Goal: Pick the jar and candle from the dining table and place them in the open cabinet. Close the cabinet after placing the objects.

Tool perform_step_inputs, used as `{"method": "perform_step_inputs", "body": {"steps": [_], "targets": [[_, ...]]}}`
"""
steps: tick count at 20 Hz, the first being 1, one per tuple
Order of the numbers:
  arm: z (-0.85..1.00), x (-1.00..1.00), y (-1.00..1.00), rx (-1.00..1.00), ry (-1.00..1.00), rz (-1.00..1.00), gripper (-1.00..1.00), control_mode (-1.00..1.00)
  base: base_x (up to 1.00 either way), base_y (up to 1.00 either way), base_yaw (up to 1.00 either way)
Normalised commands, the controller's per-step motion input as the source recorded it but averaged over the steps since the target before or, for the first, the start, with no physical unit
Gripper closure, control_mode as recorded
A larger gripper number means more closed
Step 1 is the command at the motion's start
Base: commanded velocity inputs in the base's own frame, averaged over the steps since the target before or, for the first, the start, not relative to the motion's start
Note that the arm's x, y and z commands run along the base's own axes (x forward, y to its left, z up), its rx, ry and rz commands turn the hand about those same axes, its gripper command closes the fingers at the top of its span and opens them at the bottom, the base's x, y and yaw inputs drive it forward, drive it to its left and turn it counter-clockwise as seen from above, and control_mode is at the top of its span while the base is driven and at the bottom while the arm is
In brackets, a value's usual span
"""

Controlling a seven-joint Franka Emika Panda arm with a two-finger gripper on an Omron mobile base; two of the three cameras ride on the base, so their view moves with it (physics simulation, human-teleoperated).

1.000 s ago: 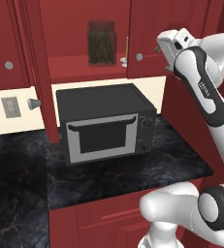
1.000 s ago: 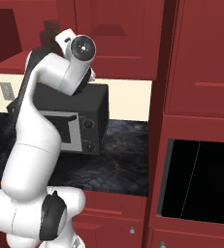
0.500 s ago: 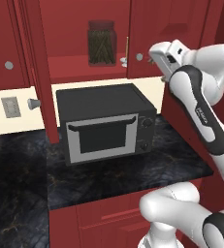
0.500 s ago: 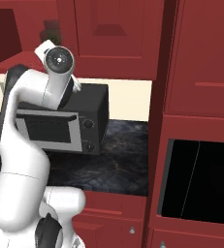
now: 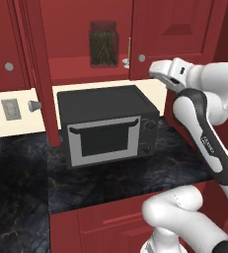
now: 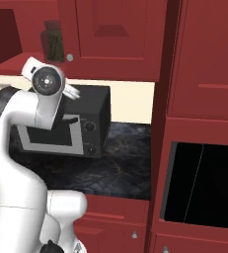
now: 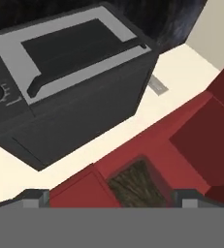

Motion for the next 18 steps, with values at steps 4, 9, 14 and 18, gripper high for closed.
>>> {"method": "perform_step_inputs", "body": {"steps": [4,9,14,18], "targets": [[-0.02,-0.33,0.25,-0.29,-0.21,0.09,-1.00,-1.00,0.00,0.00,0.00],[-0.12,-0.31,0.35,-0.30,-0.15,0.06,-1.00,-1.00,0.00,0.00,0.00],[-0.29,-0.33,0.32,-0.28,-0.07,0.07,-1.00,-1.00,0.00,0.00,0.00],[-0.27,-0.36,0.31,-0.29,-0.11,0.07,-1.00,-1.00,0.00,0.00,0.00]]}}
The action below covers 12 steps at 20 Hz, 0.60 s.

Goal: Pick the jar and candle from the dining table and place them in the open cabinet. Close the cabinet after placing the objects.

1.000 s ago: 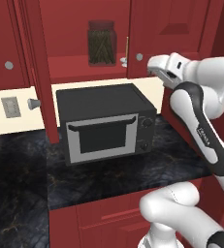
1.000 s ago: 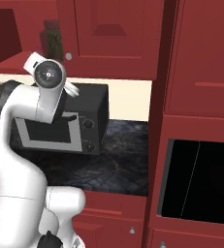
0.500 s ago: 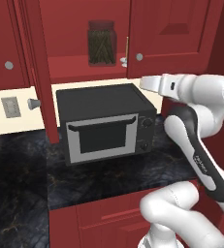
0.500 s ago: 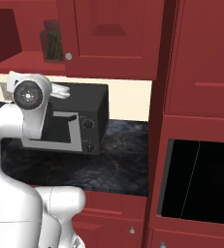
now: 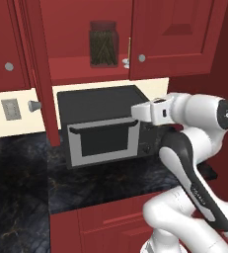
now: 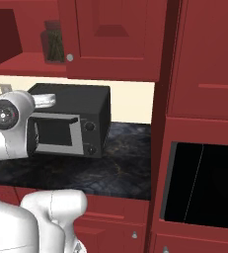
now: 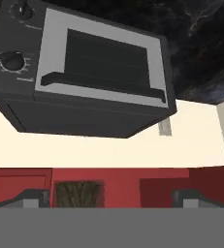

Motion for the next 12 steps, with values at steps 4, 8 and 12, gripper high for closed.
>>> {"method": "perform_step_inputs", "body": {"steps": [4,8,12], "targets": [[-0.25,-0.25,0.23,-0.27,-0.08,0.08,-1.00,-1.00,0.00,0.00,0.00],[-0.33,-0.10,0.07,-0.22,-0.03,0.04,-1.00,-1.00,0.00,0.00,0.00],[-0.19,-0.23,0.22,-0.26,-0.12,0.04,-1.00,-1.00,0.00,0.00,0.00]]}}
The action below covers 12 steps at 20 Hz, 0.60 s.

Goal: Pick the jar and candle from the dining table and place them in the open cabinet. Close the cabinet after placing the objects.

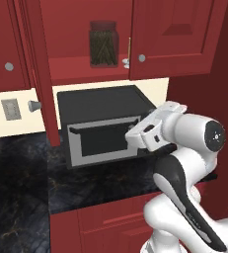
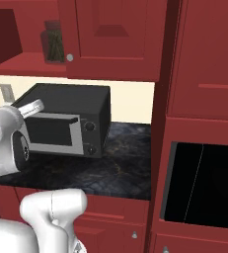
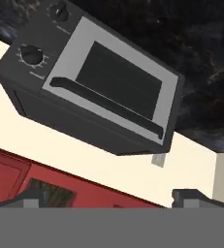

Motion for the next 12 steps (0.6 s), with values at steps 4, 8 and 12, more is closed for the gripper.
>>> {"method": "perform_step_inputs", "body": {"steps": [4,8,12], "targets": [[-0.15,-0.26,0.35,-0.30,-0.13,0.02,-1.00,-1.00,0.00,0.00,0.00],[-0.10,-0.26,0.40,-0.30,-0.12,0.00,-1.00,-1.00,0.00,0.00,0.00],[-0.08,-0.18,0.44,-0.30,-0.10,0.00,-1.00,-1.00,0.00,0.00,0.00]]}}
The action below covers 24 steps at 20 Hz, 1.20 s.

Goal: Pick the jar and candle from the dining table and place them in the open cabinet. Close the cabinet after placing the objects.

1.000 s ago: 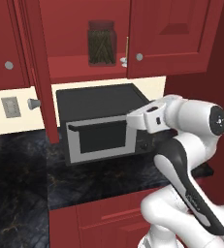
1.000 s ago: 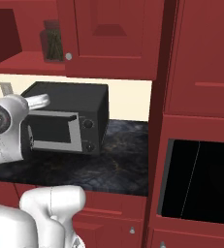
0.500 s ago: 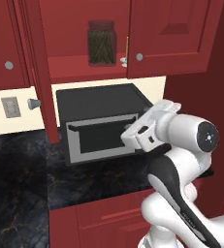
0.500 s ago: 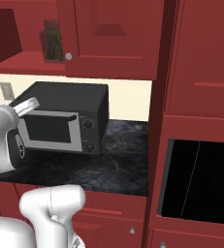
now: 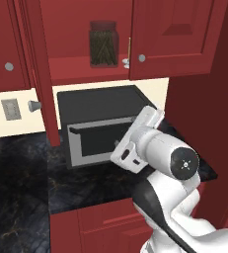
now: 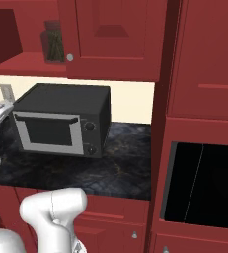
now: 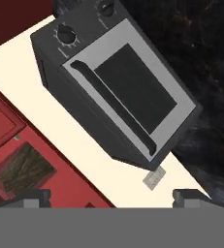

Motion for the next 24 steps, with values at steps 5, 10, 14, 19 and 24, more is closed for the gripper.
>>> {"method": "perform_step_inputs", "body": {"steps": [5,10,14,19,24], "targets": [[-0.08,-0.20,0.37,-0.26,-0.08,0.00,-1.00,-1.00,0.00,0.00,0.00],[-0.04,-0.14,0.36,-0.22,-0.05,0.00,-1.00,-1.00,0.00,0.00,0.00],[0.00,-0.16,0.43,-0.23,-0.06,0.00,-1.00,-1.00,0.00,0.00,0.00],[-0.01,0.00,0.20,-0.07,0.00,0.00,-1.00,-1.00,0.00,0.00,0.00],[0.00,0.00,0.17,-0.07,0.00,0.00,-1.00,-1.00,0.00,0.00,0.00]]}}
